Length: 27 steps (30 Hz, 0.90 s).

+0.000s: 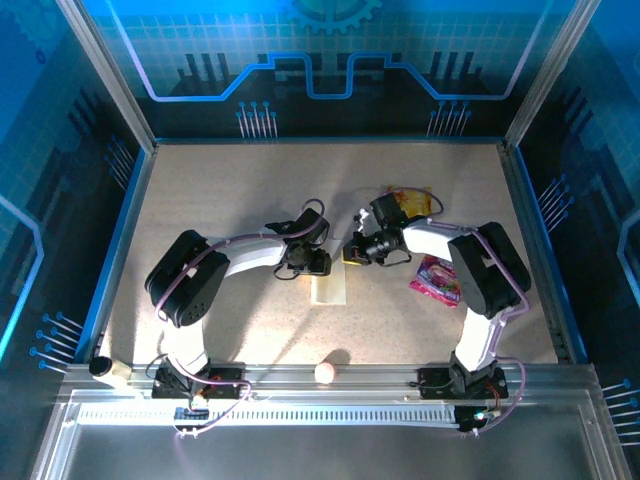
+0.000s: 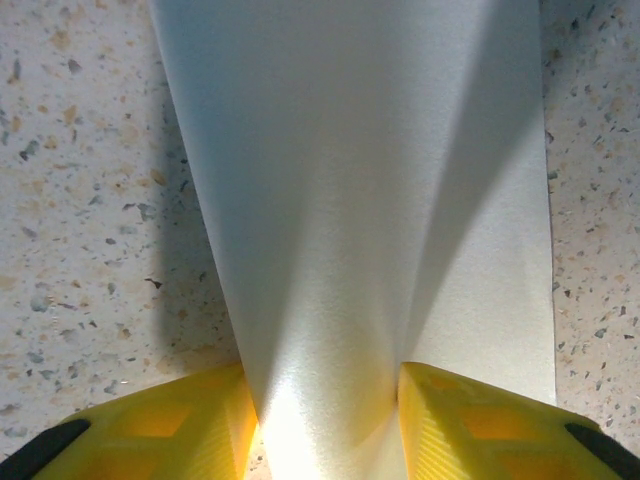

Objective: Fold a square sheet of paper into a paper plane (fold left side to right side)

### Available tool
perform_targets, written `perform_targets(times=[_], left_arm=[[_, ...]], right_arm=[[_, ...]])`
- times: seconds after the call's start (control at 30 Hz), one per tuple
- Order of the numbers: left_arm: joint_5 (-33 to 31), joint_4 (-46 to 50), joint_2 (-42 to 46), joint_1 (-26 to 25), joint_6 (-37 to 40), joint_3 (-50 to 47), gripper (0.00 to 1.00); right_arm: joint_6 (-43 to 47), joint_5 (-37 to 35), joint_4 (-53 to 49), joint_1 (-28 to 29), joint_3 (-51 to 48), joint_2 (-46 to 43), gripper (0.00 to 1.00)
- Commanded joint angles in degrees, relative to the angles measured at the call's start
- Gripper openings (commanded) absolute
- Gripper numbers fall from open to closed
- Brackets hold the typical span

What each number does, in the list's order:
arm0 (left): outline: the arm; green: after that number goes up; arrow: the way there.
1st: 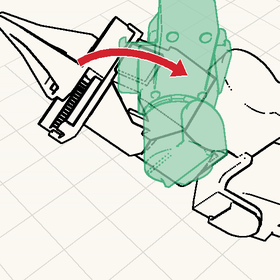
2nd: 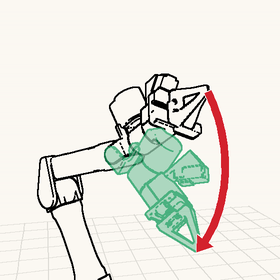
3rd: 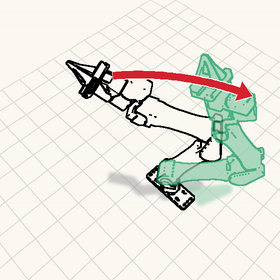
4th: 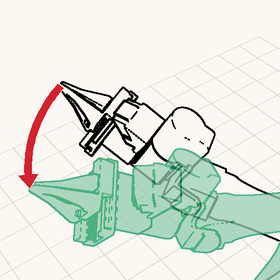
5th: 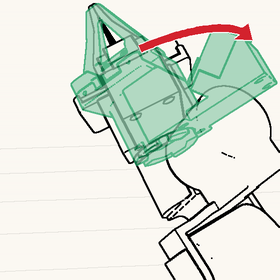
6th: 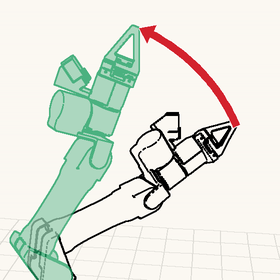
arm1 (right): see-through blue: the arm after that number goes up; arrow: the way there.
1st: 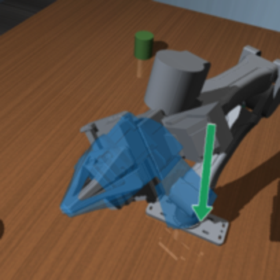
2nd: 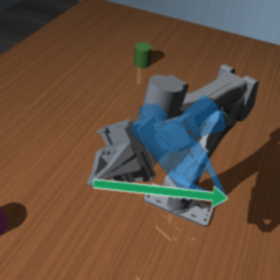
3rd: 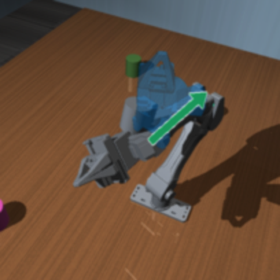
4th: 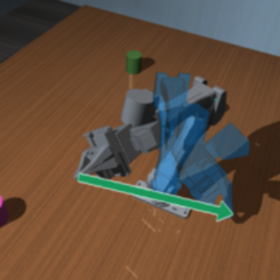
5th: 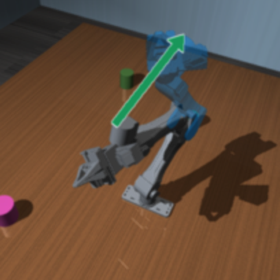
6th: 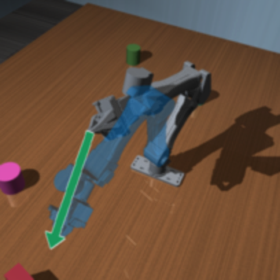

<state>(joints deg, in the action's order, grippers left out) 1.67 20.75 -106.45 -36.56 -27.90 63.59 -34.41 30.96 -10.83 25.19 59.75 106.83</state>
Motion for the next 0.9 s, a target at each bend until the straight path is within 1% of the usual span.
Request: perform_targets(times=[0.0, 0.13, 0.37, 0.5, 0.6, 0.67, 0.73, 0.8, 0.87], left_arm=[[1.9, 2.2, -3.3, -1.4, 1.2, -0.7, 0.43], [1.7, 2.4, -3.2, -1.4, 1.4, -0.8, 0.43], [1.0, 2.5, -2.1, -1.4, 1.5, -1.3, 0.43], [0.0, 4.4, 0.8, -1.0, 1.8, -0.5, 0.47], [0.2, 6.1, 4.5, -0.1, 2.5, 0.2, 0.52], [1.2, 6.1, 7.6, 0.7, 2.8, 0.4, 0.57], [2.8, 6.0, 10.4, 1.6, 3.1, 0.5, 0.59], [4.4, 5.4, 12.7, 2.2, 3.1, 0.3, 0.59], [6.9, 3.9, 14.3, 2.5, 3.2, -0.2, 0.55]], right_arm=[[-0.7, 1.8, 1.0, 1.5, 1.2, 2.8, 0.03], [-0.7, 1.3, 0.7, 2.0, 1.3, 4.9, 0.00], [0.2, -1.9, -1.8, 2.1, 0.6, 6.4, 0.00], [0.3, -5.4, -4.7, 2.1, 0.1, 6.7, 0.00], [0.7, -7.0, -6.3, 2.2, -0.2, 6.7, 0.00], [0.9, -7.7, -7.3, 2.1, -0.2, 7.0, 0.00], [0.8, -8.1, -7.6, 2.1, -0.2, 7.3, 0.00], [0.6, -8.4, -7.7, 2.1, -0.4, 7.5, 0.00], [0.4, -8.8, -7.7, 2.1, -0.6, 7.6, 0.00]])
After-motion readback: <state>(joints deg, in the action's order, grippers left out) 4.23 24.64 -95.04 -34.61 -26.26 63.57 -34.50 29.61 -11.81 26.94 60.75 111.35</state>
